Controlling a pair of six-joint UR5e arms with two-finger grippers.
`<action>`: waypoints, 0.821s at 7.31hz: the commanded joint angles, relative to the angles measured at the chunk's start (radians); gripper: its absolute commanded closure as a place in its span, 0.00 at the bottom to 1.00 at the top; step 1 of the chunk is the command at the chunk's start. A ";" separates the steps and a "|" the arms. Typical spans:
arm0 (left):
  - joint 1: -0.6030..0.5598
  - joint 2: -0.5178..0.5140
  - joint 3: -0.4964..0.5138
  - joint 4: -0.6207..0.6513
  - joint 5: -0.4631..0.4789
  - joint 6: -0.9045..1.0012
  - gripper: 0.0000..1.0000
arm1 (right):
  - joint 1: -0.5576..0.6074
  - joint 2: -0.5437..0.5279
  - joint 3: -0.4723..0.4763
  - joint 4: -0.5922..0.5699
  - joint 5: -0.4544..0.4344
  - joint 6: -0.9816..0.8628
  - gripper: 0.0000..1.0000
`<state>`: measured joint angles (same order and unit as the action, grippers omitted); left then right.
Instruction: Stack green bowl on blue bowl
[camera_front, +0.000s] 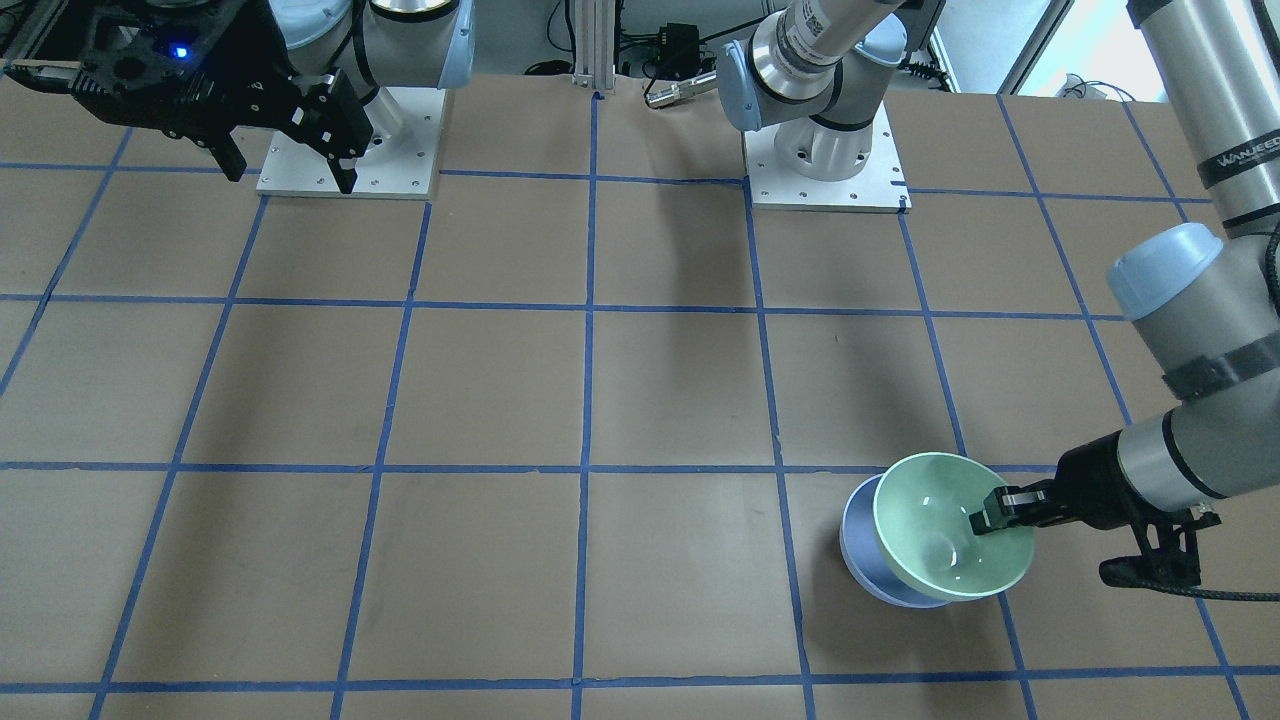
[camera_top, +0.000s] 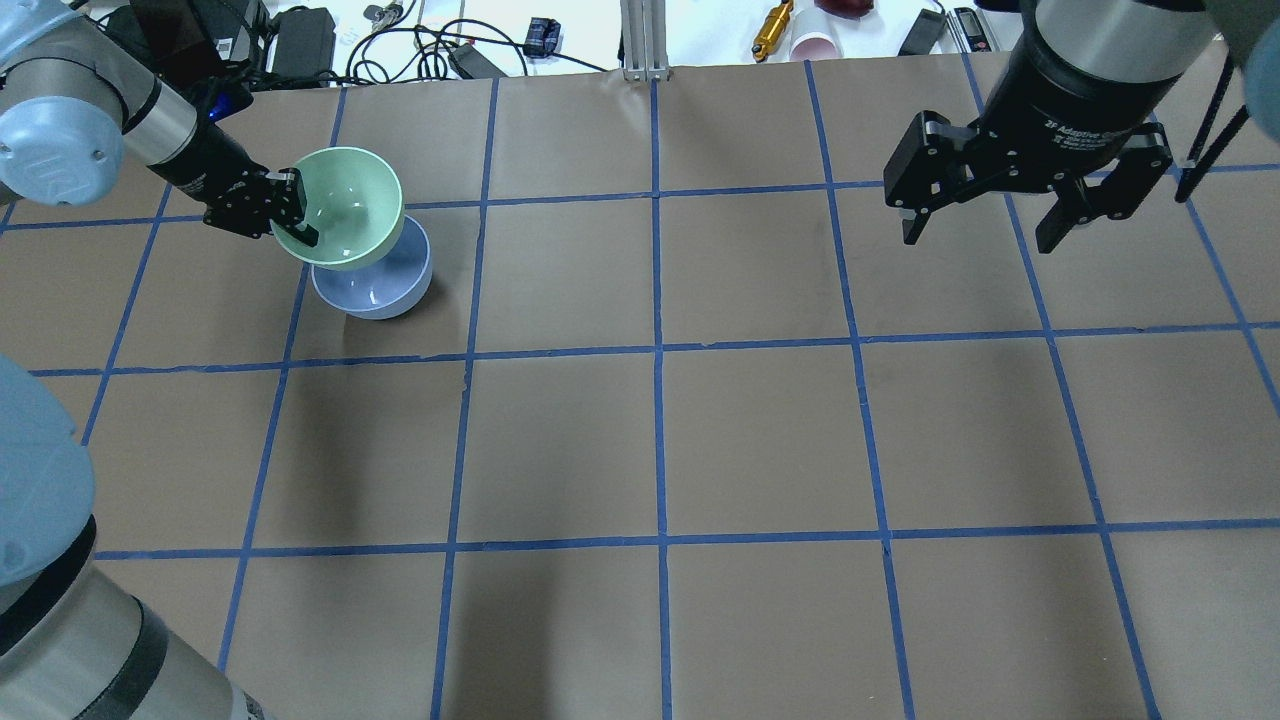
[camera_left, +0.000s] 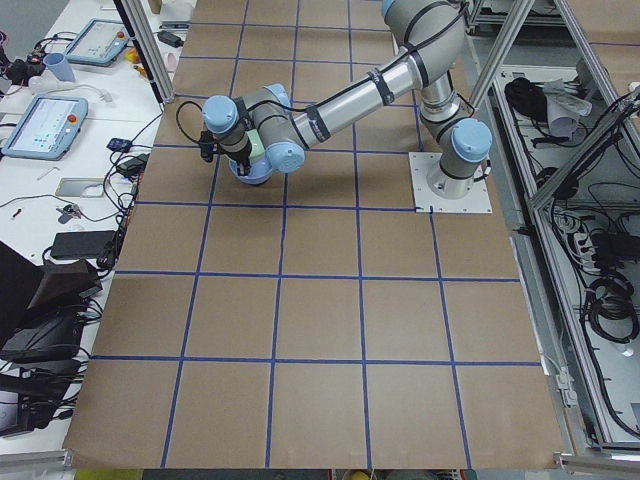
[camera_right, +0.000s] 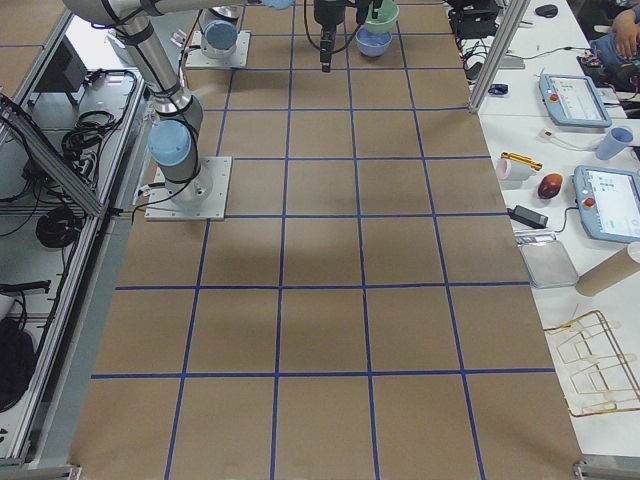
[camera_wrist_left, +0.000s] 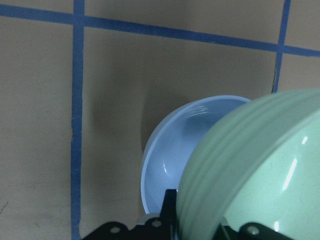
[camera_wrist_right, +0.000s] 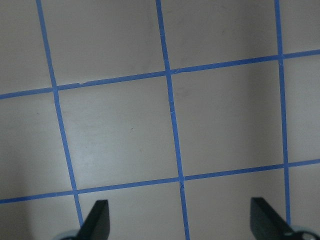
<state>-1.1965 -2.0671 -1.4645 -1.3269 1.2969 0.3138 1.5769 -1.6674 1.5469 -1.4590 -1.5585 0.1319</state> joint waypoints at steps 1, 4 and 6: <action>0.000 0.002 -0.011 -0.003 0.001 0.001 0.18 | 0.000 0.000 0.001 0.000 0.000 0.000 0.00; -0.009 0.048 -0.002 -0.027 0.012 -0.002 0.12 | 0.000 0.000 -0.001 -0.001 0.000 0.000 0.00; -0.105 0.102 0.013 -0.031 0.132 -0.004 0.12 | 0.000 0.000 -0.001 -0.001 0.000 0.000 0.00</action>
<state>-1.2400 -2.0004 -1.4614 -1.3539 1.3489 0.3119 1.5769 -1.6675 1.5471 -1.4604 -1.5585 0.1319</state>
